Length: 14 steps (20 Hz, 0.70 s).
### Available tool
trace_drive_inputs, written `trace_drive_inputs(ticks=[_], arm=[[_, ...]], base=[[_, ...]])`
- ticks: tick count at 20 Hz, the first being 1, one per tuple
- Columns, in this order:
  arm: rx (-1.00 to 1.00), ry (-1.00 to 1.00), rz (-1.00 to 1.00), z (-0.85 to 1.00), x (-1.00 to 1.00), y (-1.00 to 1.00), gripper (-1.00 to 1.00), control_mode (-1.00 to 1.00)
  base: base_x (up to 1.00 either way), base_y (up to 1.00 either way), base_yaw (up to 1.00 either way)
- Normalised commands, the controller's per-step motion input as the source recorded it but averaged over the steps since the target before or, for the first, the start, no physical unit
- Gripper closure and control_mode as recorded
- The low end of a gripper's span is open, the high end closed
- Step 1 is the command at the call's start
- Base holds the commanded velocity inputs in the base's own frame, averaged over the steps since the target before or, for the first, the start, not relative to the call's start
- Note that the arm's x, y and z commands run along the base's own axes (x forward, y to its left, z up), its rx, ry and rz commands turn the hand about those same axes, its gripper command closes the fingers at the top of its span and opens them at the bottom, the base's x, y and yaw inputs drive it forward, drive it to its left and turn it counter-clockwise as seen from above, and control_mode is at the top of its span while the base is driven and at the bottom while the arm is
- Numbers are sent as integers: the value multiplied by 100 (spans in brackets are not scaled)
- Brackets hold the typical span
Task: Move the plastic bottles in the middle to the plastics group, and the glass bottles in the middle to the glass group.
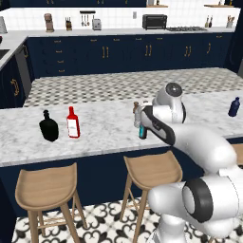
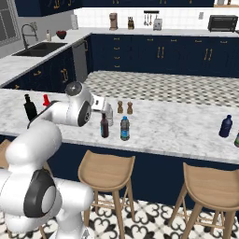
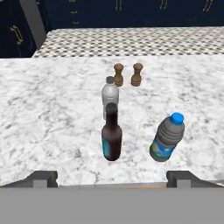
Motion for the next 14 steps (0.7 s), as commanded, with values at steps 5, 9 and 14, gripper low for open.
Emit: trace_drive_inputs(ticks=[5, 9, 14], arm=[[-1, 0, 14, -7, -16, 0, -100, -100], [-14, 7, 13, -1, -5, 1, -100, -100], [-11, 2, 11, -20, 14, 0, -100, -100]], base=[[0, 0, 0], [0, 0, 0], [0, 0, 0]])
